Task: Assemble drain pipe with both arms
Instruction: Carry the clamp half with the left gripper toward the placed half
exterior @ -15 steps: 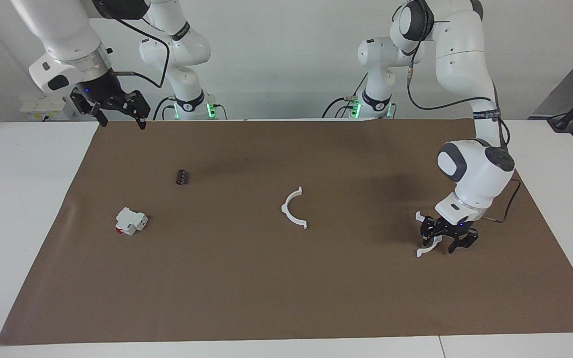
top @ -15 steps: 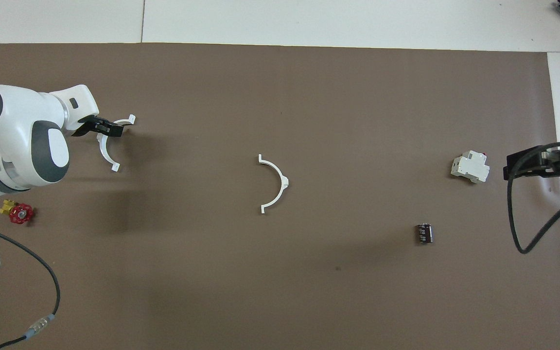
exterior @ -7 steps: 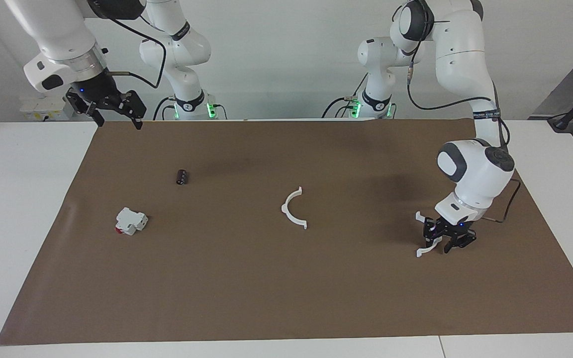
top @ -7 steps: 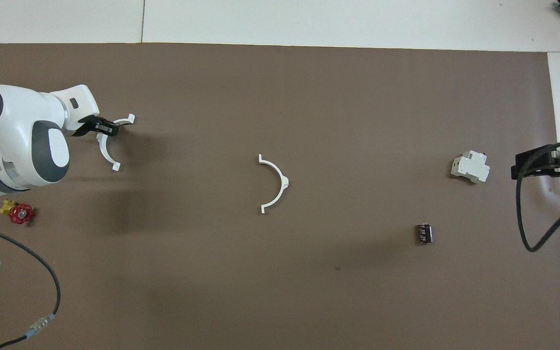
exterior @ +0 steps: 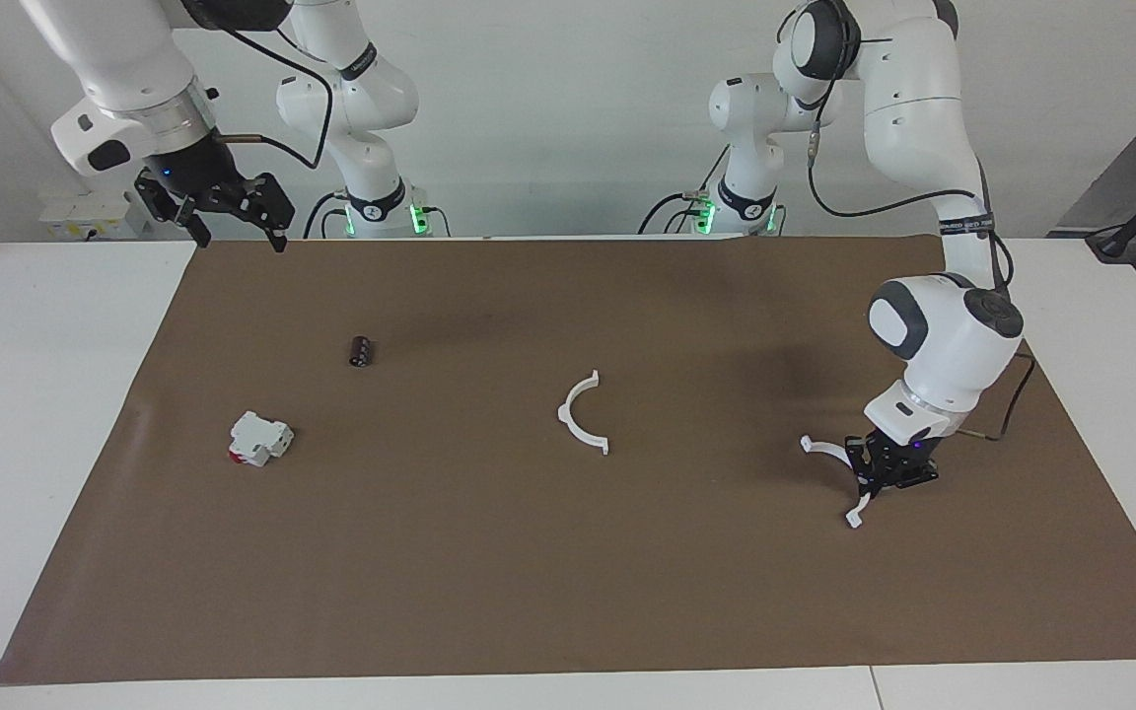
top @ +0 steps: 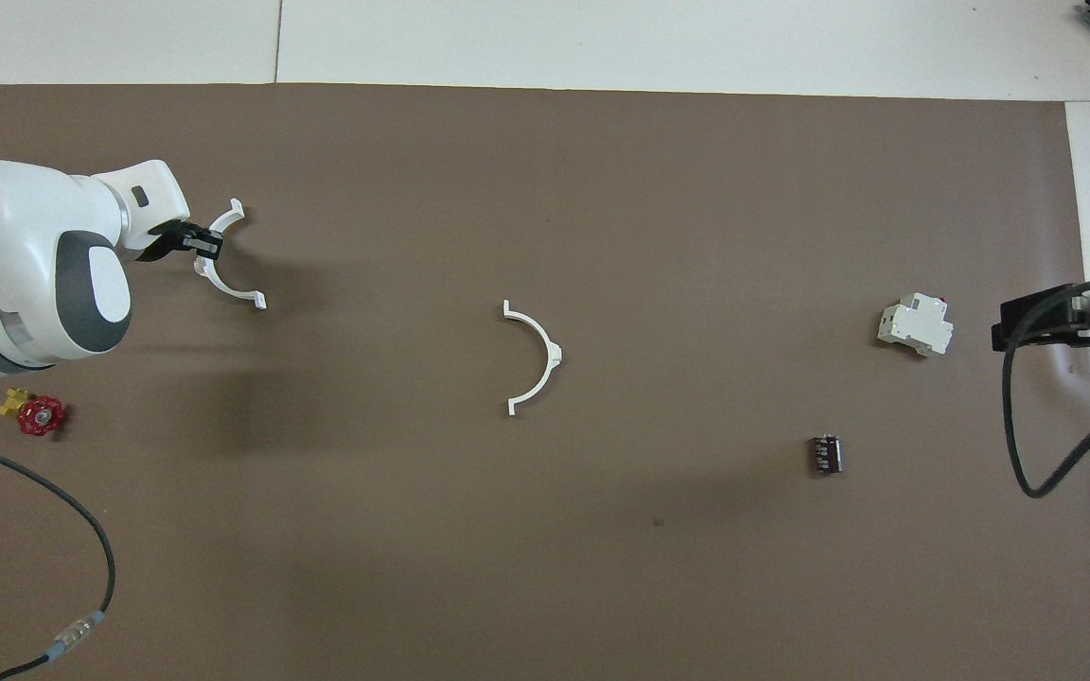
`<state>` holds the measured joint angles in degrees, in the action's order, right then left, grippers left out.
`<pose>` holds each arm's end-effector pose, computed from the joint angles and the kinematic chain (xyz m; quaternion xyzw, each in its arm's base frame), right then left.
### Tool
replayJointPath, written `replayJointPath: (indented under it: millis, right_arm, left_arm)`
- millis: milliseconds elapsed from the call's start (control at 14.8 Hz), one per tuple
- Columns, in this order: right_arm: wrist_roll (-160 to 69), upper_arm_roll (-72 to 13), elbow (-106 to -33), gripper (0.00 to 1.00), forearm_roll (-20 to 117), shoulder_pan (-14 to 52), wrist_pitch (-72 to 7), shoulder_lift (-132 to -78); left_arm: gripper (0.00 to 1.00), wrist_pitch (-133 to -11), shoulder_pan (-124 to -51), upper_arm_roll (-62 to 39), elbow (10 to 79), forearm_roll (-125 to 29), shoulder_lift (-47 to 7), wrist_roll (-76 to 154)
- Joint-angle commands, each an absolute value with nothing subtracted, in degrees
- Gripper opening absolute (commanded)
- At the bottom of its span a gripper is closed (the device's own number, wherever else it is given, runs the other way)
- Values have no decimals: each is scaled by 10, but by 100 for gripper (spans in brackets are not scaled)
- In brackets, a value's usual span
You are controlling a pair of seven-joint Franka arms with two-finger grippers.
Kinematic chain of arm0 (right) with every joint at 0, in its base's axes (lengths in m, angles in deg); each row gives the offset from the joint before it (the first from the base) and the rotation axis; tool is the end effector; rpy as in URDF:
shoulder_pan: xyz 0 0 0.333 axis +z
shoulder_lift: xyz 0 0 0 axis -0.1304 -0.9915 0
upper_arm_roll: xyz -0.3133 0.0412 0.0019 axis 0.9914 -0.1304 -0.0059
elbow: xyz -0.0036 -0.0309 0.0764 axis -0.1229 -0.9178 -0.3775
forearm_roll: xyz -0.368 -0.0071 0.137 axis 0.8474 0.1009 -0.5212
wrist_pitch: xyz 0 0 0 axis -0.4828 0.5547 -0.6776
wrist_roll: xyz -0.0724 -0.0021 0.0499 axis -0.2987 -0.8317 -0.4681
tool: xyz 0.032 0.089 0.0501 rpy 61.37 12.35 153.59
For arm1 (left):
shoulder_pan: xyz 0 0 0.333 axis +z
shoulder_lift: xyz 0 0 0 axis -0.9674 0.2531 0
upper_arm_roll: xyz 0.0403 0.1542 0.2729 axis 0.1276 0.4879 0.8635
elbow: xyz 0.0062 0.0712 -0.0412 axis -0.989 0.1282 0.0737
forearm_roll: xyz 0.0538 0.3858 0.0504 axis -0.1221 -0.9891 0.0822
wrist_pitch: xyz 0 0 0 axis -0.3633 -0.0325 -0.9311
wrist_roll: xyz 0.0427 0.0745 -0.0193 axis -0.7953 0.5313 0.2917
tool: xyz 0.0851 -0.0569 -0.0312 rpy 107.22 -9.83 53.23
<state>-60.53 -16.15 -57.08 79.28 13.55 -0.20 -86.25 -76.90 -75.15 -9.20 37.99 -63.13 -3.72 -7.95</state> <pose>0.5266 -0.0025 0.6409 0.9981 -0.0573 -0.0236 0.0023 0.6755 -0.0052 0.3165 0.9682 -0.2102 0.1323 0.0307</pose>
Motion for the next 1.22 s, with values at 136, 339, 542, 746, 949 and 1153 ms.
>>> replayJointPath:
  millis: [136, 339, 542, 746, 949, 1153]
  right_arm:
    - [-593, -163, -580, 100, 781, 130, 3, -847]
    - [-592, -163, -580, 100, 781, 130, 3, -843]
    - [-593, -163, -581, 100, 781, 130, 3, -835]
    - [-593, -164, -580, 100, 781, 130, 4, -825]
    - [-592, -164, -580, 100, 781, 130, 4, -818]
    - [-592, -164, -580, 100, 781, 130, 4, -817]
  left_arm:
    - [0, -735, -794, -85, 358, -625, -54, -74]
    - [0, -733, -836, -83, 351, -629, -52, -69]
    - [0, -733, -879, -82, 351, -630, -52, -45]
    - [0, -739, -927, -82, 350, -649, -52, -34]
    - [0, -737, -962, -82, 356, -656, -54, 3]
    - [0, -732, -989, -82, 373, -659, -61, 23]
